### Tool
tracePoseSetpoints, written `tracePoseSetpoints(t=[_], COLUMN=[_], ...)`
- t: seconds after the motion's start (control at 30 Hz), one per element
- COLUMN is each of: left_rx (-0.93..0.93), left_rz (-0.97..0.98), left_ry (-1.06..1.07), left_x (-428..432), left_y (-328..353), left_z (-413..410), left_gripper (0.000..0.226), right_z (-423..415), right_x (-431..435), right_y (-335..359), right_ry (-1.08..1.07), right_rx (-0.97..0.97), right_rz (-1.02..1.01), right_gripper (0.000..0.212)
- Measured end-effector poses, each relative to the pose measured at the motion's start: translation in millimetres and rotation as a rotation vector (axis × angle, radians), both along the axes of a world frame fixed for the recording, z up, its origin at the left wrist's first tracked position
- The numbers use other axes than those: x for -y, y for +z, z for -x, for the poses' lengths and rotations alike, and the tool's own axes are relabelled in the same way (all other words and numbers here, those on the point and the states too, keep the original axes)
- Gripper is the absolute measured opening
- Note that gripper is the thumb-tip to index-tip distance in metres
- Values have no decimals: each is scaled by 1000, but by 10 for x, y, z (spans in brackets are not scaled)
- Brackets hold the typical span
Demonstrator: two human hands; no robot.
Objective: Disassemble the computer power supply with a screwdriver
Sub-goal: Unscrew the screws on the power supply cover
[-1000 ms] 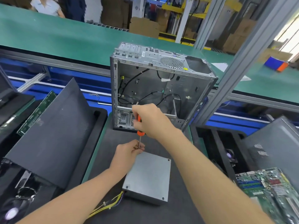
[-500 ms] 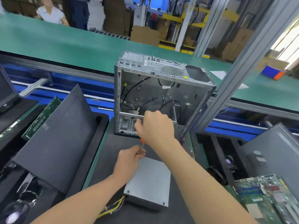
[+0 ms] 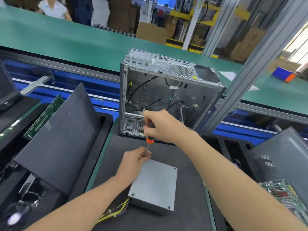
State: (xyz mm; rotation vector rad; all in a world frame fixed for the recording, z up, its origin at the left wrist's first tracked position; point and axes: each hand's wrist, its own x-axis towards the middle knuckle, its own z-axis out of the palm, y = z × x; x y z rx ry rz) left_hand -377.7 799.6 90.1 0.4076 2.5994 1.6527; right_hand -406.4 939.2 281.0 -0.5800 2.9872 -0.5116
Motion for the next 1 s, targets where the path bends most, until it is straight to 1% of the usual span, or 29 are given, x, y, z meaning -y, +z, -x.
tracePoseSetpoints(t=[0.03,0.07,0.13,0.17,0.23,0.33,0.47,0.53,0.6,0.67,0.7,0.8,0.9,1.0], left_rx=[-2,-5,-5,5,36,96,151,170,171,174,166,111,59,17], left_rz=[4,13,29,31,43,72,112,82,-16,-124,-145,-91,-42,-16], left_ry=[-5,-10,-17,-23,-50,-178,-385,-413,-422,-439,-446,-413,-337,-268], left_x=[0,0,1,3,24,127,288,329,355,366,366,333,297,246], left_y=[14,26,45,59,107,247,484,587,683,774,812,880,887,875], left_z=[-2,-2,3,11,38,125,233,268,298,317,322,331,346,341], left_gripper=[18,18,19,19,21,24,40,46,48,44,40,27,14,13], right_z=[-34,-65,-111,-121,-122,-103,-89,-78,-58,-46,-43,-47,-63,-107], right_x=[-8,-5,15,32,49,60,43,28,15,3,0,4,3,21], right_y=[-15,-39,-82,-83,-77,8,139,166,174,166,156,135,146,135], right_ry=[-3,-32,-180,-262,-324,-199,-73,-16,43,85,98,108,68,-1], right_rx=[-40,-112,-274,-306,-252,-141,-16,18,19,16,19,34,59,7], right_rz=[-19,-89,-313,-366,-328,-264,-181,-145,-119,-109,-108,-90,-67,-134], right_gripper=[23,29,45,51,48,34,23,20,18,20,21,26,29,28])
